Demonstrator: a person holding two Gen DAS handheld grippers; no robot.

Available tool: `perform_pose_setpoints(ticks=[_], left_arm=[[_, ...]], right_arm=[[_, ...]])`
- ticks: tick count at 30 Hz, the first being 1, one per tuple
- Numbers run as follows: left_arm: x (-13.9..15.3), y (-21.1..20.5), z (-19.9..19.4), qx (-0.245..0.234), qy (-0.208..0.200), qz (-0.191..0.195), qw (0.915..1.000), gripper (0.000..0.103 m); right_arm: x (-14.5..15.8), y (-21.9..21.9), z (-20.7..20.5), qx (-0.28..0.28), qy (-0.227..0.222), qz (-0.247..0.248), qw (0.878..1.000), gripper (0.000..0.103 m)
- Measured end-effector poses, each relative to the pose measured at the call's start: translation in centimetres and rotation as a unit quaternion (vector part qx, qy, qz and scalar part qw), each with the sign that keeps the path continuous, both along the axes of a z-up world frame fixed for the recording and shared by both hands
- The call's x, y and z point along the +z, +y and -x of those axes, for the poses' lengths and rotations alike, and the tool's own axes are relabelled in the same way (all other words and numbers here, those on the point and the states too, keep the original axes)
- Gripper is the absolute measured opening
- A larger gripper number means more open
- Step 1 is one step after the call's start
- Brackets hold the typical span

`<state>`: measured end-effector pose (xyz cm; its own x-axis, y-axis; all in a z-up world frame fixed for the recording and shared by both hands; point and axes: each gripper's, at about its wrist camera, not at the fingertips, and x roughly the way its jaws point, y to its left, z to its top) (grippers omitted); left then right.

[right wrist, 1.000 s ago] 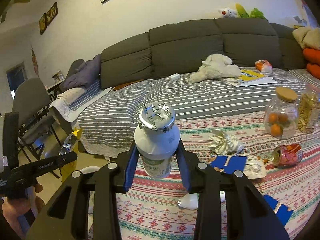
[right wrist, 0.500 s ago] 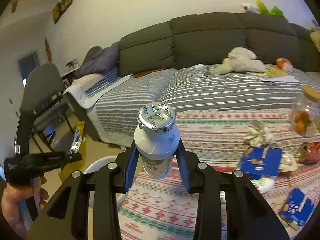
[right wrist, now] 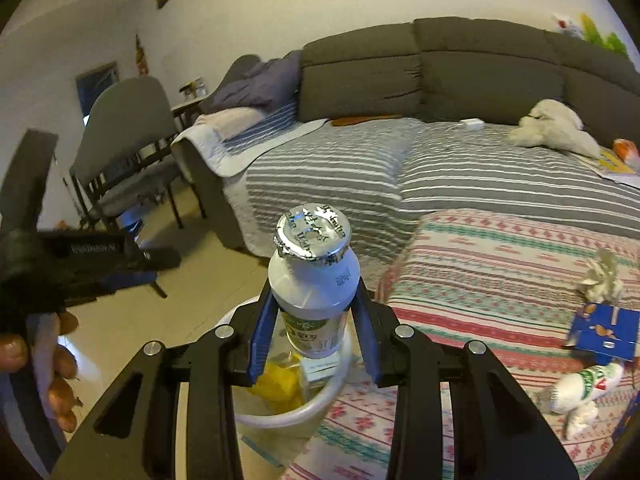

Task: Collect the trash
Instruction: 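Open the left tool over the wastebasket while the right tool releases the bottle into it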

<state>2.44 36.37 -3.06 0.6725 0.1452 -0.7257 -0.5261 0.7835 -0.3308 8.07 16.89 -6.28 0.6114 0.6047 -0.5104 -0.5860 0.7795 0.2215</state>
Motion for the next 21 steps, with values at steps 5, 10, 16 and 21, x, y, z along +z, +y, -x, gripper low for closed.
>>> perform_pose_setpoints(ticks=[5, 10, 16, 21], left_arm=[[0.8, 1.2, 0.9, 0.028, -0.009, -0.019, 0.9994, 0.04], [1.1, 2.2, 1.6, 0.045, -0.012, -0.022, 0.9987, 0.046], [1.2, 2.5, 1.7, 0.056, -0.009, -0.037, 0.9977, 0.061], [1.5, 2.0, 1.7, 0.068, -0.006, -0.057, 0.996, 0.083]], right_arm=[[-1.2, 2.8, -0.3, 0.018, 0.014, 0.006, 1.0, 0.037], [-2.3, 5.1, -0.3, 0.037, 0.025, 0.018, 0.999, 0.039], [-2.2, 5.9, -0.4, 0.024, 0.021, 0.028, 0.999, 0.075], [-1.1, 5.3, -0.3, -0.032, -0.013, 0.068, 0.997, 0.092]])
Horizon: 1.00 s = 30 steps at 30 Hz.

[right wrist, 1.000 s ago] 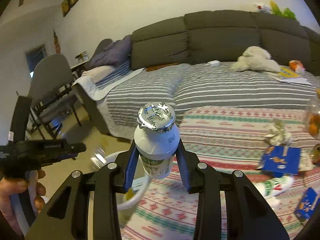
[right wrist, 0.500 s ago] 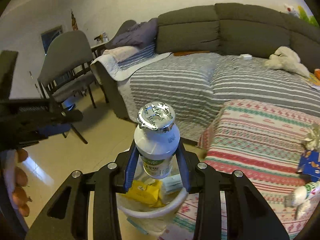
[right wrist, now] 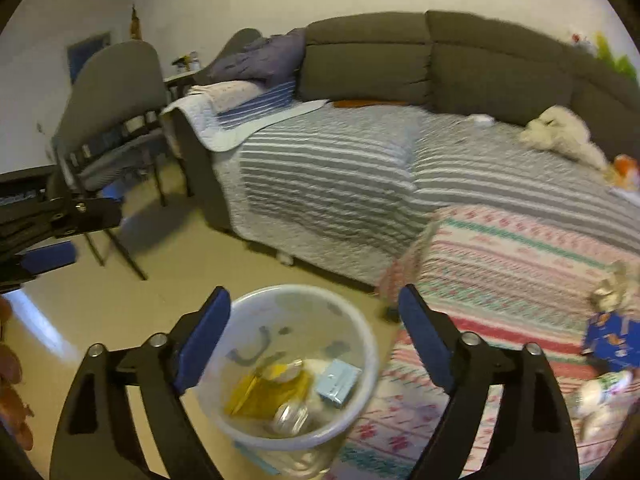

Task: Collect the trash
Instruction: 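Open the left tool over the wastebasket while the right tool releases the bottle into it, then move both tools back over the table toward the remaining trash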

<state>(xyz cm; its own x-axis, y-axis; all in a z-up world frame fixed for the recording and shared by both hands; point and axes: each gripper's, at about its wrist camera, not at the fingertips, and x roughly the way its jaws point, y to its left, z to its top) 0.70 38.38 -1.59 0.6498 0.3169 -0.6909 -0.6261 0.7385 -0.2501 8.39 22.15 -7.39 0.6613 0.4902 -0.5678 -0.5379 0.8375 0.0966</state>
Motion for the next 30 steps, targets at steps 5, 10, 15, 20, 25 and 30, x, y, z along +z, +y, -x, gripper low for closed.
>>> perform_pose_setpoints(ticks=[5, 10, 15, 20, 25, 30], left_arm=[[0.3, -1.6, -0.2, 0.008, 0.007, -0.038, 0.9992, 0.096], [0.3, -4.1, -1.1, -0.003, 0.023, -0.071, 0.9972, 0.096], [0.4, -7.3, -2.1, -0.029, 0.023, -0.098, 0.9945, 0.096], [0.3, -10.7, -3.5, -0.059, 0.023, -0.111, 0.9918, 0.096], [0.0, -14.1, -4.7, -0.092, 0.02, -0.117, 0.9886, 0.096], [-0.2, -17.4, -5.8, -0.124, 0.019, -0.124, 0.9844, 0.096]], right_arm=[[1.3, -1.9, -0.5, -0.055, -0.027, 0.019, 0.998, 0.096], [2.5, -4.4, -1.0, -0.099, -0.044, 0.031, 0.994, 0.096], [3.5, -7.7, -1.7, -0.142, -0.054, 0.035, 0.988, 0.096], [4.3, -11.3, -2.2, -0.174, -0.062, 0.04, 0.982, 0.096], [4.6, -14.9, -2.6, -0.204, -0.069, 0.049, 0.975, 0.096], [4.2, -18.6, -3.0, -0.232, -0.058, 0.05, 0.97, 0.096]])
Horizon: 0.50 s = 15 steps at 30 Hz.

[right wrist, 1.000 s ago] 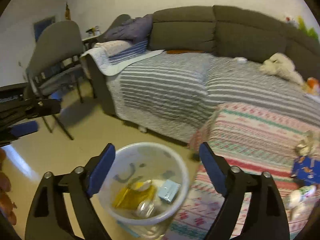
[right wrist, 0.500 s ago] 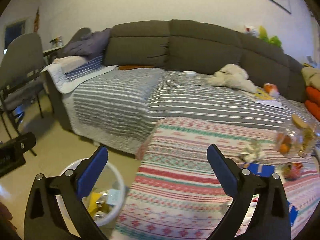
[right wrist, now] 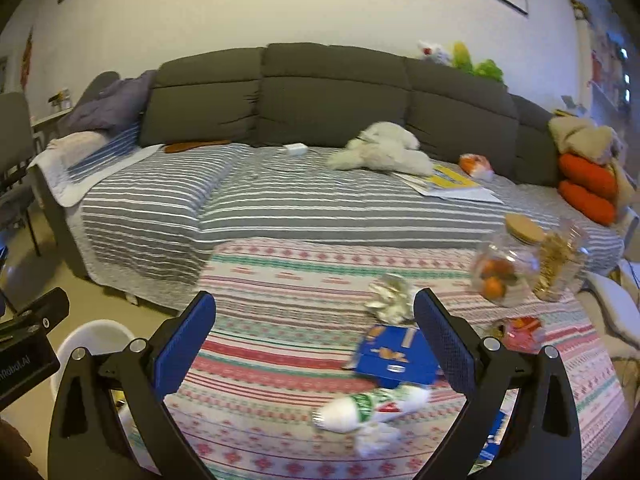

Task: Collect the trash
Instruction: 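Move both tools back over the table toward the remaining trash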

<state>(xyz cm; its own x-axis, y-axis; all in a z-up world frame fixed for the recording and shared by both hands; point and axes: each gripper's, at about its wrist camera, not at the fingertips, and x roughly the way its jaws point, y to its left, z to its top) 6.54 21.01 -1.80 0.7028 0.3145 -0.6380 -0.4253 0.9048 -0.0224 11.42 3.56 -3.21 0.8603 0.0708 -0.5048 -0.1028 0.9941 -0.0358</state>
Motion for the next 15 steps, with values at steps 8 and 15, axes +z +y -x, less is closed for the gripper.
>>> perform_pose_setpoints(ticks=[8, 15], left_arm=[[-1.0, -4.8, -1.8, -0.041, 0.01, -0.007, 0.9991, 0.096], [-2.1, -8.9, -3.0, -0.076, 0.021, -0.018, 0.9968, 0.096]], right_arm=[[-0.7, -5.6, -0.2, -0.046, 0.008, 0.002, 0.999, 0.096], [-1.2, -9.7, -0.3, -0.073, 0.017, 0.001, 0.997, 0.096]])
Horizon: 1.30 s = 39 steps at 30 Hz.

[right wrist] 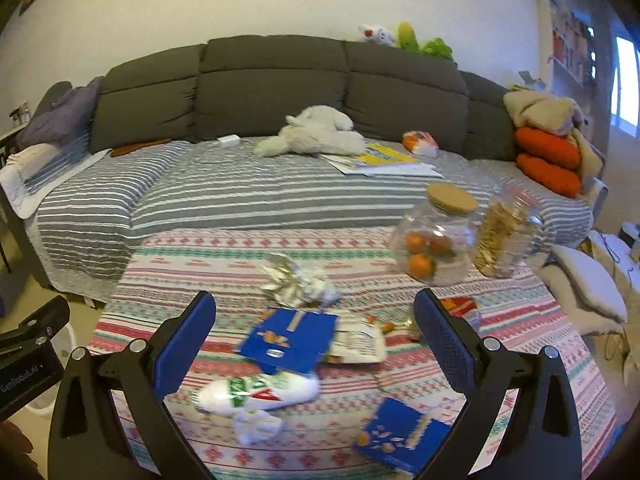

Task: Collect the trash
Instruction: 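Move both tools back over the table toward the remaining trash, then grasp the white crumpled tissue with the left tool while the right tool grasps the blue biscuit box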

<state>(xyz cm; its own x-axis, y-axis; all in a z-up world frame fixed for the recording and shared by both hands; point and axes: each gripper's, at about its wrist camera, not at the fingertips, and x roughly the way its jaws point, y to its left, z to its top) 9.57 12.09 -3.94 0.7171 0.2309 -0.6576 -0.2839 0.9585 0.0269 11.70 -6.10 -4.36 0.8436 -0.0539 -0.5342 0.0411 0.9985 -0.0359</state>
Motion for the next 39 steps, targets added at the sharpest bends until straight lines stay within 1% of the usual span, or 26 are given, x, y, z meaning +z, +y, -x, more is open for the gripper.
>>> perform_pose_setpoints(ticks=[4, 7, 12, 14, 17, 19, 20, 22, 24, 26, 28, 30, 31, 33, 34, 35, 36, 37, 38, 39], left_arm=[[-0.8, -1.6, -0.8, -0.016, 0.012, 0.005, 0.9998, 0.096], [-1.6, -2.9, -1.5, -0.032, 0.026, 0.009, 0.9991, 0.096], [-3.3, -5.7, -2.7, -0.07, 0.053, 0.0, 0.9961, 0.096], [-4.0, -7.0, -3.2, -0.095, 0.071, -0.01, 0.9928, 0.096], [-5.2, -8.3, -3.4, -0.119, 0.102, -0.027, 0.9873, 0.096], [-6.4, -9.2, -3.5, -0.133, 0.135, -0.03, 0.9815, 0.096], [-6.9, -9.5, -3.5, -0.134, 0.145, -0.028, 0.98, 0.096], [-7.9, -10.0, -3.4, -0.138, 0.169, -0.003, 0.9759, 0.096], [-8.9, -10.6, -3.5, -0.145, 0.189, 0.037, 0.9705, 0.096], [-9.5, -11.1, -3.6, -0.143, 0.195, 0.054, 0.9688, 0.095], [-10.1, -11.6, -3.9, -0.136, 0.198, 0.062, 0.9686, 0.092], [-10.8, -12.1, -4.4, -0.135, 0.205, 0.077, 0.9663, 0.083], [-11.2, -12.3, -4.6, -0.134, 0.209, 0.086, 0.9649, 0.08], [-11.8, -13.0, -4.9, -0.132, 0.219, 0.094, 0.9621, 0.069], [-12.1, -13.2, -5.1, -0.133, 0.223, 0.093, 0.9612, 0.068], [-12.2, -13.6, -5.1, -0.13, 0.216, 0.078, 0.9646, 0.066], [-12.1, -13.8, -5.1, -0.129, 0.21, 0.068, 0.9667, 0.055], [-12.1, -14.1, -5.2, -0.133, 0.207, 0.06, 0.9675, 0.051], [-11.9, -14.3, -5.2, -0.14, 0.198, 0.055, 0.9686, 0.038], [-11.9, -14.4, -5.2, -0.146, 0.194, 0.053, 0.9685, 0.03]], right_arm=[[-0.6, -2.6, -0.2, -0.018, 0.017, -0.002, 1.0, 0.096], [-0.7, -4.4, -0.1, -0.031, 0.02, 0.0, 0.999, 0.096], [-1.1, -7.7, -0.1, -0.052, 0.033, -0.006, 0.998, 0.096], [-1.2, -8.9, -0.1, -0.058, 0.038, -0.008, 0.998, 0.096], [-1.5, -10.5, -0.1, -0.063, 0.048, -0.012, 0.997, 0.096], [-1.7, -11.2, -0.1, -0.061, 0.055, -0.007, 0.997, 0.096], [-1.8, -11.5, -0.2, -0.06, 0.058, -0.003, 0.997, 0.096], [-2.1, -12.1, -0.3, -0.053, 0.068, 0.004, 0.996, 0.096], [-2.6, -12.4, -0.4, -0.039, 0.087, 0.011, 0.995, 0.096], [-3.2, -12.8, -0.3, -0.028, 0.099, 0.021, 0.994, 0.096], [-3.8, -13.2, -0.2, -0.014, 0.113, 0.033, 0.993, 0.096], [-4.5, -13.7, 0.0, 0.0, 0.121, 0.043, 0.992, 0.096], [-4.9, -14.1, 0.2, 0.01, 0.127, 0.047, 0.991, 0.096], [-5.8, -15.0, 0.4, 0.029, 0.14, 0.051, 0.988, 0.096], [-6.1, -15.4, 0.4, 0.038, 0.147, 0.049, 0.987, 0.096], [-6.5, -15.8, 0.4, 0.05, 0.154, 0.042, 0.986, 0.096], [-6.9, -16.1, 0.4, 0.068, 0.164, 0.03, 0.984, 0.096], [-7.2, -16.2, 0.4, 0.082, 0.171, 0.022, 0.982, 0.096], [-7.6, -16.3, 0.4, 0.105, 0.181, 0.01, 0.978, 0.096], [-8.0, -16.1, 0.5, 0.129, 0.19, 0.004, 0.973, 0.096]])
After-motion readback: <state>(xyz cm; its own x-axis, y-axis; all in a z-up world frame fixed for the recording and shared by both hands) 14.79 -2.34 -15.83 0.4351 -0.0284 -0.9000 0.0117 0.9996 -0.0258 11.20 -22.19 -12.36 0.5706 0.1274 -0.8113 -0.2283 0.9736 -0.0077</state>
